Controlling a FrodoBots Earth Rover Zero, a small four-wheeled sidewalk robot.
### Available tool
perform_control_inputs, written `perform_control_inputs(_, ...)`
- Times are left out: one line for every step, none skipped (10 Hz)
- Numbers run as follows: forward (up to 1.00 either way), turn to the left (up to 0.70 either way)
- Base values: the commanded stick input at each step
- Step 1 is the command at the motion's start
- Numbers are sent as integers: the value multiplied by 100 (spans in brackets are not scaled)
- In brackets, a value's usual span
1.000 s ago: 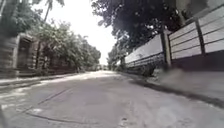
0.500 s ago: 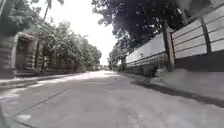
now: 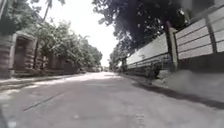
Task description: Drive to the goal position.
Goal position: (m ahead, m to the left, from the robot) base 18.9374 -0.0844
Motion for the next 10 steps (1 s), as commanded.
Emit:
perform_control_inputs(50, 0)
perform_control_inputs(50, 0)
perform_control_inputs(50, 0)
perform_control_inputs(50, 0)
perform_control_inputs(50, 0)
perform_control_inputs(50, 0)
perform_control_inputs(50, 0)
perform_control_inputs(50, 0)
perform_control_inputs(50, 0)
perform_control_inputs(50, 0)
